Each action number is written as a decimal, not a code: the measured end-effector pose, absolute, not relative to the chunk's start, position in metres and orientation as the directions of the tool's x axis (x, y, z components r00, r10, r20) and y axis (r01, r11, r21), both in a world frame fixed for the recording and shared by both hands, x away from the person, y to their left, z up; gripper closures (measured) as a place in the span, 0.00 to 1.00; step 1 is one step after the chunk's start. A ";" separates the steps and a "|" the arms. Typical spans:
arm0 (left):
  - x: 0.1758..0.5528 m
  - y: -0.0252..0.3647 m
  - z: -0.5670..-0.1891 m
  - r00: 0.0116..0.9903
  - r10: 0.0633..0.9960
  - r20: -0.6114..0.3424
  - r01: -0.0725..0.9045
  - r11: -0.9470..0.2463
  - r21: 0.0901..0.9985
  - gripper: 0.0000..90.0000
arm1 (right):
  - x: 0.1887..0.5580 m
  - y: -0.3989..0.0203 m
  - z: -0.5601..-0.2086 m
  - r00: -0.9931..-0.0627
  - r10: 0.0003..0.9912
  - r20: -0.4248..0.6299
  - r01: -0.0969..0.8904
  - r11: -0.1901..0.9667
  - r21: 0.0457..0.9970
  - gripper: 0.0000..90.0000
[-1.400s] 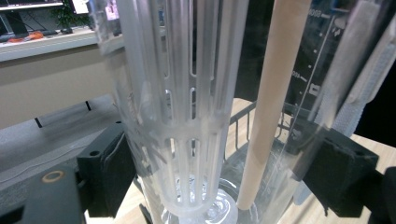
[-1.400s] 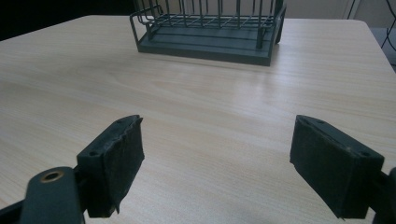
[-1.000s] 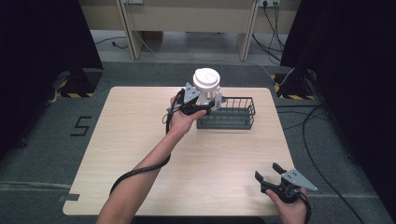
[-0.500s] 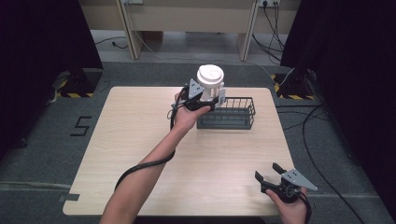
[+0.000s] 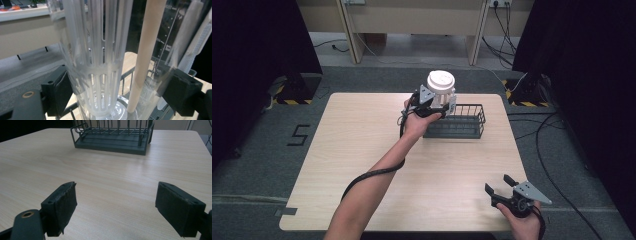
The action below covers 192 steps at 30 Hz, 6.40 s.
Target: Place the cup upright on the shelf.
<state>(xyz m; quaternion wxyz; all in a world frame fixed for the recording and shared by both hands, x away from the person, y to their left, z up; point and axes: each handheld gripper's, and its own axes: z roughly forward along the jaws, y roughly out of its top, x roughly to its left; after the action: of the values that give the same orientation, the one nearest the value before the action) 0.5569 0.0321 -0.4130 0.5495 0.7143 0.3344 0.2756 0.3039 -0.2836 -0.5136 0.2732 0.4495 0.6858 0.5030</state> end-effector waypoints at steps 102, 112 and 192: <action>0.516 0.050 -0.429 0.633 0.772 0.060 0.189 -0.229 0.955 0.16 | 0.305 -0.282 -0.513 -0.457 0.887 0.073 0.359 0.108 0.927 0.19; 0.505 0.063 -0.428 0.644 0.762 0.069 0.176 -0.235 0.956 0.16 | 0.305 -0.282 -0.513 -0.455 0.887 0.074 0.359 0.107 0.927 0.19; 0.381 0.208 -0.472 0.595 0.802 0.047 0.208 -0.210 0.955 0.16 | 0.304 -0.281 -0.513 -0.443 0.894 0.070 0.363 0.107 0.926 0.19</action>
<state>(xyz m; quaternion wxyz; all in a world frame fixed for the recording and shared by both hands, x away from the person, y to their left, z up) 0.3805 0.2078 -0.4717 0.5228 0.7241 0.3486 0.2842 0.3043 -0.2806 -0.5134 0.2705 0.4533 0.6932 0.4908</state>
